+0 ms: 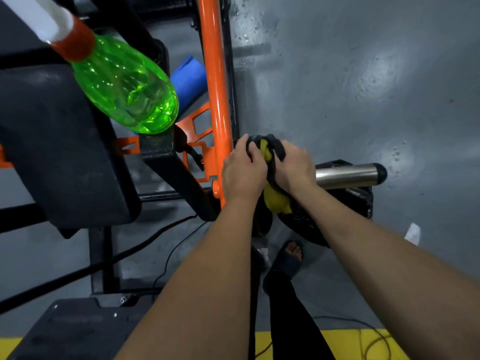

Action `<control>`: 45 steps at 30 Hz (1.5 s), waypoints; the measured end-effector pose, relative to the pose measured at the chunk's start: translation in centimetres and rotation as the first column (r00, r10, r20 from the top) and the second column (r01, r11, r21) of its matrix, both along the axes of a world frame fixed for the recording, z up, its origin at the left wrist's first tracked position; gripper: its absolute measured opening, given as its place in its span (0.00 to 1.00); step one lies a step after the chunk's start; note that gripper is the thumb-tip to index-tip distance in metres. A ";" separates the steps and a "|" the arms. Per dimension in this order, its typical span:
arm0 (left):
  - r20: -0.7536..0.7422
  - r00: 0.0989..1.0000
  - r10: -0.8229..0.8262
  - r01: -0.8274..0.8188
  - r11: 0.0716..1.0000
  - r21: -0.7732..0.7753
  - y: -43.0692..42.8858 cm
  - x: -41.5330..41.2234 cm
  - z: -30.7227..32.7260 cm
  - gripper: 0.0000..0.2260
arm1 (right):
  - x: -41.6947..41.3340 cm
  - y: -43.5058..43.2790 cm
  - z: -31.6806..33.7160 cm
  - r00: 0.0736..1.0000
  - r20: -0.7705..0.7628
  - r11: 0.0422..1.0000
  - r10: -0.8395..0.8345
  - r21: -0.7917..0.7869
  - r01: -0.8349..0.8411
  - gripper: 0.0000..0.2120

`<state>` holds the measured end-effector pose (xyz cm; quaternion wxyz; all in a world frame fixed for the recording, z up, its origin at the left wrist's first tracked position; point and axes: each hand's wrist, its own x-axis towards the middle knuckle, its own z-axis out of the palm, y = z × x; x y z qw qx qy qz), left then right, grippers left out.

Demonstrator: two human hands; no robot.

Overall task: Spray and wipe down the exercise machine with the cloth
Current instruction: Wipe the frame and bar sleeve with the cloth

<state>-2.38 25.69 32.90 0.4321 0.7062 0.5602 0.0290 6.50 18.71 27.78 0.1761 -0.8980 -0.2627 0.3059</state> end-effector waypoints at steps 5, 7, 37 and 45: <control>0.057 0.998 0.026 -0.032 0.994 0.100 -1.8 -0.9 -0.9 0.20 | -1.0 -1.5 0.1 0.990 0.099 0.992 0.103 0.067 -0.110 0.17; 0.059 0.998 0.029 -0.038 0.989 0.143 -2.5 -1.4 -1.2 0.21 | 0.5 1.0 -0.7 0.998 -0.006 0.991 -0.058 -0.118 0.057 0.21; 0.045 0.997 0.059 -0.058 0.998 -0.021 0.4 0.1 -1.6 0.16 | 1.2 0.9 -0.1 0.963 0.040 0.949 0.268 -0.182 -0.256 0.21; -0.019 0.999 0.046 -0.046 0.999 0.007 0.3 0.2 -1.7 0.16 | 1.7 2.4 -1.0 0.997 -0.070 0.983 -0.035 -0.185 0.022 0.24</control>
